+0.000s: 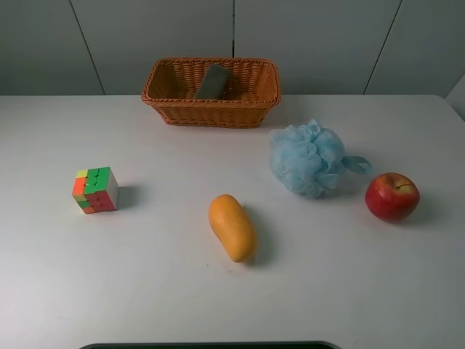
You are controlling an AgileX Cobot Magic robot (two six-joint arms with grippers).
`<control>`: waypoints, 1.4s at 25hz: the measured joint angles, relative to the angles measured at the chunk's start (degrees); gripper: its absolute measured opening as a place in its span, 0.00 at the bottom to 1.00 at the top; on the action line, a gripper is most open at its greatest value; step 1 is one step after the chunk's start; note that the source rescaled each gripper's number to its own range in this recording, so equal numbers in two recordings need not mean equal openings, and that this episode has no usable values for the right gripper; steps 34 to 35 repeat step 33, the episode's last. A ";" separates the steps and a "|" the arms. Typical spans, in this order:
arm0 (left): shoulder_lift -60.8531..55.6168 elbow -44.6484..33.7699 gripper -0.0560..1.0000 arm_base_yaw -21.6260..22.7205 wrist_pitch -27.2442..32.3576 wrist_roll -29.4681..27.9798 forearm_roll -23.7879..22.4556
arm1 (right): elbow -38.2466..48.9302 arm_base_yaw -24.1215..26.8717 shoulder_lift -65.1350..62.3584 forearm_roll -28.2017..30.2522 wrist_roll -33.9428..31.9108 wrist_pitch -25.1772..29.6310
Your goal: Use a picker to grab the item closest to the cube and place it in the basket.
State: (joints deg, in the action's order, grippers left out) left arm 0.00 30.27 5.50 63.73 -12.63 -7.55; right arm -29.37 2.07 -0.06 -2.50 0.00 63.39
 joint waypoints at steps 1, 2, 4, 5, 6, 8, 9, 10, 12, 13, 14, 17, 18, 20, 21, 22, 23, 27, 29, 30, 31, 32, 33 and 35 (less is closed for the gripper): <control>0.00 -0.42 0.92 0.00 -0.11 0.00 0.10 | 0.00 0.00 0.00 0.00 0.00 0.00; 0.00 -0.57 0.92 0.00 -0.11 -0.07 0.22 | 0.00 0.00 0.00 0.00 0.00 0.00; 0.00 -0.57 0.92 -0.09 -0.48 -0.07 0.22 | 0.00 0.00 0.00 0.00 0.00 0.00; 0.00 -0.57 0.92 -0.22 -0.48 0.25 0.64 | 0.00 0.00 0.00 0.00 0.00 0.00; 0.00 -0.57 0.92 -0.22 -0.59 0.47 0.94 | 0.00 0.00 0.00 -0.08 0.00 0.00; 0.00 -0.57 0.92 -0.31 -0.71 0.86 1.41 | 0.00 0.00 0.00 -0.08 0.00 0.00; 0.00 -0.57 0.92 -0.31 -0.71 0.96 1.45 | 0.00 0.00 0.00 -0.08 0.00 0.00; 0.00 -0.57 0.92 -0.31 -0.71 0.94 1.55 | 0.00 0.00 0.00 -0.08 0.00 0.00; 0.00 -0.57 0.92 -0.31 -0.79 1.31 1.68 | 0.00 0.00 0.00 -0.08 0.00 0.00; 0.00 -0.57 0.92 -0.31 -0.83 1.58 1.81 | 0.00 0.00 0.00 -0.08 0.00 0.00; 0.00 -0.57 0.92 -0.31 -0.95 1.72 1.90 | 0.00 0.00 0.00 -0.08 0.00 0.00; 0.00 -0.71 0.92 -0.31 -0.94 1.93 2.03 | 0.00 0.00 0.00 -0.08 0.00 0.00; 0.00 -0.70 0.92 -0.31 -0.94 1.93 2.03 | 0.00 0.00 0.00 -0.08 0.00 0.00; 0.00 -0.70 0.92 -0.31 -0.94 2.10 2.08 | 0.00 0.00 0.00 -0.08 0.00 0.00; 0.00 -0.70 0.92 -0.31 -0.94 2.08 2.08 | 0.00 0.00 0.00 -0.08 0.00 0.00; 0.00 -0.70 0.92 -0.31 -0.94 2.21 2.08 | 0.00 0.00 0.00 -0.08 0.00 0.00; 0.00 -0.70 0.92 -0.31 -0.94 2.21 2.08 | 0.00 0.00 0.00 -0.08 0.00 0.00; 0.00 -0.70 0.92 -0.31 -0.94 2.21 2.08 | 0.00 0.00 0.00 -0.08 0.00 0.00; 0.00 -0.70 0.92 -0.31 -0.94 2.21 2.08 | 0.00 0.00 0.00 -0.08 0.00 0.00; 0.00 -0.70 0.92 -0.31 -0.94 2.21 2.17 | 0.00 0.00 0.00 -0.08 0.00 0.00; 0.00 -0.70 0.92 -0.31 -0.94 2.21 2.17 | 0.00 0.00 0.00 -0.08 0.00 0.00; 0.00 -0.70 0.92 -0.31 -0.94 2.21 2.17 | 0.00 0.00 0.00 -0.08 0.00 0.00; 0.00 -0.70 0.92 -0.31 -0.94 2.21 2.17 | 0.00 0.00 0.00 -0.08 0.00 0.00; 0.00 -0.70 0.92 -0.31 -0.94 2.21 2.17 | 0.00 0.00 0.00 -0.08 0.00 0.00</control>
